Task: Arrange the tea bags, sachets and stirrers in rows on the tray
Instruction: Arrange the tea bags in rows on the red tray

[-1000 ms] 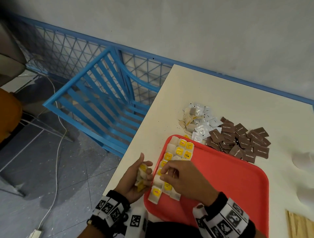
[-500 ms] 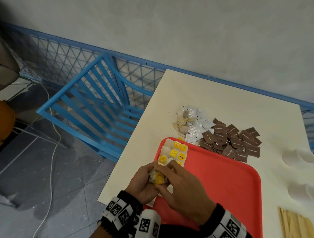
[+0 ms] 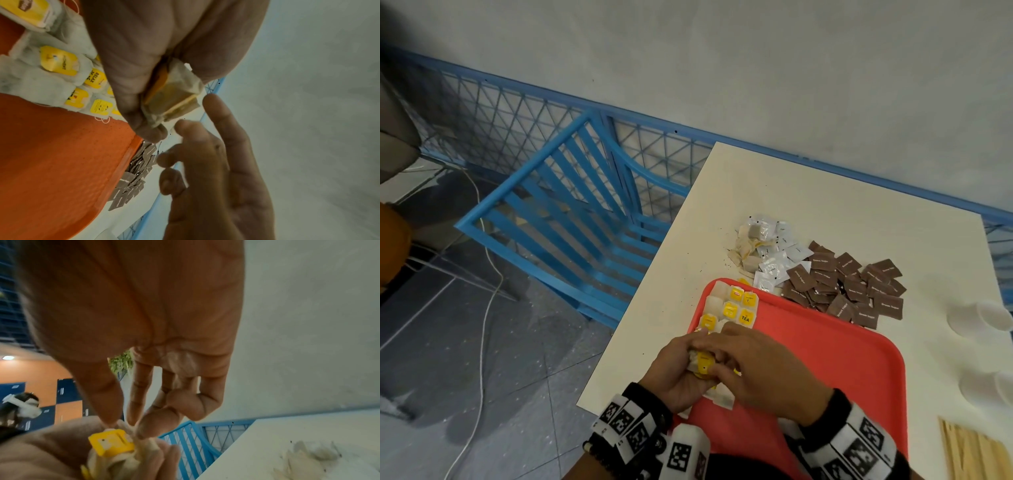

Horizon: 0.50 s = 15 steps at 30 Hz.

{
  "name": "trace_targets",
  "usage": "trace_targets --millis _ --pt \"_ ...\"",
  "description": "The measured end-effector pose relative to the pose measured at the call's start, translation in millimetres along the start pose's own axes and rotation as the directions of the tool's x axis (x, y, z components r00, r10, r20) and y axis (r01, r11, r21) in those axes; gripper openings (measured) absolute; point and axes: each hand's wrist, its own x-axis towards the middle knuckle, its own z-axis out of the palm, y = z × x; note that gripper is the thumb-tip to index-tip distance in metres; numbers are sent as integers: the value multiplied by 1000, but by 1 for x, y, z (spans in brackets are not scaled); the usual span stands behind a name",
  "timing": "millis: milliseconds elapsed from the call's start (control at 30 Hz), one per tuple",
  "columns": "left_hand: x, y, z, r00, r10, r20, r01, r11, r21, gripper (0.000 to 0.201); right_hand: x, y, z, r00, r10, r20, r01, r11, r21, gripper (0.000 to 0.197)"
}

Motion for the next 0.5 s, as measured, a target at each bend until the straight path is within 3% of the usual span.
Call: trace_targets --millis 100,167,233,367,500 --pt "1 0 -1 1000 -9 17 9 1000 3 55 5 -2 6 1000 -10 16 11 1000 -23 30" --pt "0 1 2 999 -25 29 26 1000 -9 47 5 -3 9 999 -11 -42 11 1000 -5 18" --pt "-3 2 6 998 -25 52 27 999 -24 35 1 -3 8 993 -1 -115 8 998 59 12" --pt "-4 4 9 1000 1 19 -2 999 37 18 -8 -7 -10 987 -39 -154 65 983 170 17" --pt "1 4 10 998 15 65 -20 997 69 23 -23 -11 -43 973 49 -226 41 926 376 9"
